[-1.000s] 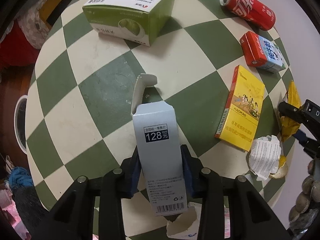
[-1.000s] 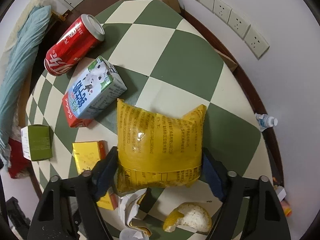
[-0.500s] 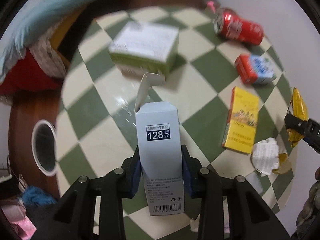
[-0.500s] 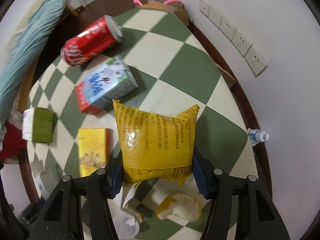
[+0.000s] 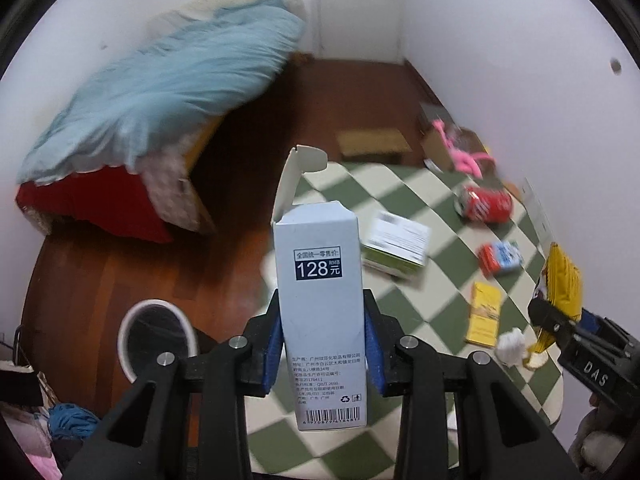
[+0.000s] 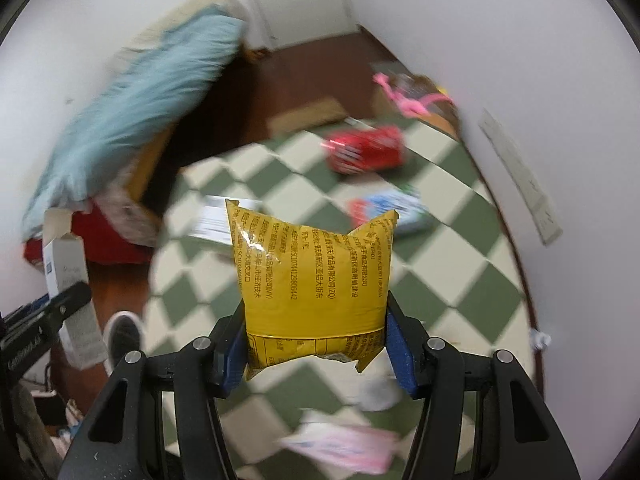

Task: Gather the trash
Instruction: 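Carry both items to the white bin and open both tools to drop them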

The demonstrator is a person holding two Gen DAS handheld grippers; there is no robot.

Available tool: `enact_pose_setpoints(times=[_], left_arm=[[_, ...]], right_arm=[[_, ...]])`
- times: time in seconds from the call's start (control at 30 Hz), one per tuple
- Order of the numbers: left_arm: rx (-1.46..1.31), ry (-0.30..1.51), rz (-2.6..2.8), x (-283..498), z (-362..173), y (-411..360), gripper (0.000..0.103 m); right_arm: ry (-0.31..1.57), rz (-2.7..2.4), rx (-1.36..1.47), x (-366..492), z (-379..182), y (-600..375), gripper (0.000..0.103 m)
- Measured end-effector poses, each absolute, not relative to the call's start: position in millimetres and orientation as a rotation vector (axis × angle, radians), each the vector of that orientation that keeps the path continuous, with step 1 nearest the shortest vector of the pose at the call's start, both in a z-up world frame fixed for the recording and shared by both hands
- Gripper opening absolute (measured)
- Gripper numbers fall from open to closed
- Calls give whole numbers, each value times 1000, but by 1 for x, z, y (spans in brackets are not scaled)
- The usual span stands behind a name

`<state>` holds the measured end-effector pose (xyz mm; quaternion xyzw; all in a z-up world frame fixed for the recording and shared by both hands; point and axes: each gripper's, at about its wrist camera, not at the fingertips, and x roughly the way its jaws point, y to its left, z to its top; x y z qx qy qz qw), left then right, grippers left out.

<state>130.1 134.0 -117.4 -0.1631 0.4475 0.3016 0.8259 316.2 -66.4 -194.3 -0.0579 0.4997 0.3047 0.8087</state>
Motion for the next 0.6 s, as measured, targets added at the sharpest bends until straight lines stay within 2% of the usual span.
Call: enact_pose_setpoints(times=[0.17, 0.3, 0.47, 0.6], left_arm=[[-372, 912, 726, 65, -106, 186, 31], [-390, 915, 809, 19, -116, 231, 31], [-468, 957, 895, -36, -153, 300, 31], [-574, 1015, 927, -69, -203, 349, 31]], right_arm=[[1018, 784, -135, 261, -168, -6, 61], [1012, 902, -170, 206, -164, 63, 61], [1055, 1019, -253, 139, -195, 152, 61], [1131, 1077, -347, 93, -243, 225, 61]])
